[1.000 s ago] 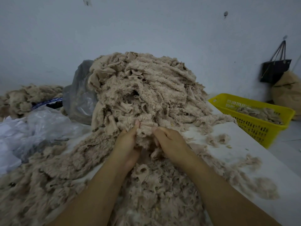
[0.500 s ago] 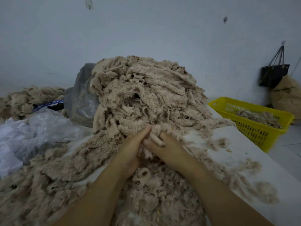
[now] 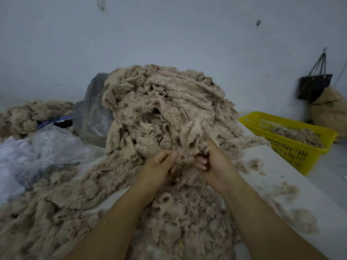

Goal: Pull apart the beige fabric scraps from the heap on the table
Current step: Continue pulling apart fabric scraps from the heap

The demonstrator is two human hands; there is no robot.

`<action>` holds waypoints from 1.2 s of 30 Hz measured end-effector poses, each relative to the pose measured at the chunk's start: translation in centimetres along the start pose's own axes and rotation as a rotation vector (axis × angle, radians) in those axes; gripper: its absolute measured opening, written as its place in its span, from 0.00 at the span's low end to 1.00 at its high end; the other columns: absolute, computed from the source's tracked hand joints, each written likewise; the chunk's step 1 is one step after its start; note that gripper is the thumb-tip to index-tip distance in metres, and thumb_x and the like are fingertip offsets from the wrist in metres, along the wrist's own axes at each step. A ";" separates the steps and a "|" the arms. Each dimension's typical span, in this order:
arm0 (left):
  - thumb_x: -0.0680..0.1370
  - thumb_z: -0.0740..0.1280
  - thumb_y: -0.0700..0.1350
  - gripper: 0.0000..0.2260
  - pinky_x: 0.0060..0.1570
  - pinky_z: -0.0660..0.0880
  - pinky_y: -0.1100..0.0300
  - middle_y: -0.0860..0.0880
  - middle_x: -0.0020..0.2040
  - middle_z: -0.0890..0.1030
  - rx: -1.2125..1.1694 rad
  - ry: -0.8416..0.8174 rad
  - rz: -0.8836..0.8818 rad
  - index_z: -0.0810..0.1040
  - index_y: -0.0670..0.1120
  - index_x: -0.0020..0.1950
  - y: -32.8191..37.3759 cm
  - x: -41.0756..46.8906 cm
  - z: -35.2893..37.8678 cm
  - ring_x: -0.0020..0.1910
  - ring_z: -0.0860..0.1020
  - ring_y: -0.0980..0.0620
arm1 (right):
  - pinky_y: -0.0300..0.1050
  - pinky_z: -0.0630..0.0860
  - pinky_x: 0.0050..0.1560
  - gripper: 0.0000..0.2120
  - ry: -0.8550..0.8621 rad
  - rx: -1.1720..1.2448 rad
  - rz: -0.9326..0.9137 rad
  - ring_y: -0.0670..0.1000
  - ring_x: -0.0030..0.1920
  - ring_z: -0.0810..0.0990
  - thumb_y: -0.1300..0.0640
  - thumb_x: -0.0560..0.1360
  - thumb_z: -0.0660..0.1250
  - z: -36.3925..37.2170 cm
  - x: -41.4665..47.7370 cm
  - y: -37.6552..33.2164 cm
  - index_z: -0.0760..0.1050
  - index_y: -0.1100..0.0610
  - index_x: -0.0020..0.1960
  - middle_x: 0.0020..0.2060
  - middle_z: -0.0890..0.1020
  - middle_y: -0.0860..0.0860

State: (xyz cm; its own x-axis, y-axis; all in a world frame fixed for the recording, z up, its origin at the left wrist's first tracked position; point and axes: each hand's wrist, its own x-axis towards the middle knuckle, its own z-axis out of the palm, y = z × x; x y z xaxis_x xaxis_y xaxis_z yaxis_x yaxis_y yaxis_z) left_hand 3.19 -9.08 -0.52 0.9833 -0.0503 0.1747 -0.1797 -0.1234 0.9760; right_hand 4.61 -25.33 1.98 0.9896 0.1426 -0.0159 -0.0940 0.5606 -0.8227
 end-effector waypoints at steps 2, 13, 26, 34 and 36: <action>0.84 0.61 0.51 0.18 0.33 0.64 0.62 0.54 0.29 0.73 -0.085 0.045 -0.006 0.80 0.55 0.35 0.0 0.1 -0.3 0.28 0.67 0.57 | 0.36 0.58 0.22 0.12 -0.022 0.076 0.005 0.44 0.24 0.62 0.54 0.83 0.59 -0.2 -0.2 -0.2 0.75 0.55 0.43 0.30 0.71 0.48; 0.84 0.61 0.44 0.14 0.30 0.67 0.63 0.52 0.29 0.75 -0.301 0.344 -0.080 0.76 0.44 0.39 0.1 0.8 -1.2 0.28 0.68 0.55 | 0.33 0.64 0.24 0.10 0.347 0.406 -0.294 0.43 0.26 0.67 0.59 0.82 0.57 -3.8 0.9 -3.9 0.75 0.50 0.47 0.33 0.73 0.47; 0.79 0.63 0.59 0.16 0.30 0.67 0.68 0.57 0.28 0.73 0.217 0.114 0.196 0.76 0.55 0.34 -0.2 0.1 0.3 0.27 0.70 0.61 | 0.33 0.58 0.15 0.08 -0.220 0.168 0.187 0.42 0.18 0.60 0.53 0.69 0.67 -0.5 -0.4 0.3 0.78 0.56 0.46 0.30 0.68 0.49; 0.84 0.56 0.48 0.17 0.26 0.64 0.67 0.52 0.26 0.62 -0.752 0.058 -0.034 0.70 0.44 0.37 0.8 0.5 -1.5 0.24 0.60 0.58 | 0.34 0.55 0.18 0.14 -0.041 0.298 0.088 0.42 0.20 0.61 0.57 0.84 0.55 -1.3 -0.1 -0.6 0.71 0.53 0.40 0.26 0.70 0.48; 0.82 0.58 0.49 0.16 0.27 0.64 0.66 0.52 0.27 0.63 -0.707 0.043 -0.035 0.70 0.44 0.37 1.0 0.3 -1.4 0.25 0.60 0.57 | 0.34 0.55 0.18 0.14 -0.047 0.278 0.111 0.43 0.20 0.61 0.56 0.83 0.56 -1.2 -0.2 -0.5 0.72 0.54 0.40 0.27 0.70 0.48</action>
State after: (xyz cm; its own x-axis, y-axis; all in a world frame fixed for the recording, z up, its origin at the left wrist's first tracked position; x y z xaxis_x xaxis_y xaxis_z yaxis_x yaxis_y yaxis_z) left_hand 3.37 -7.86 0.65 0.9911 -0.0174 0.1322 -0.1010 0.5497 0.8293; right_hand 4.58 -26.64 1.75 0.9662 0.2494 -0.0653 -0.2338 0.7406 -0.6300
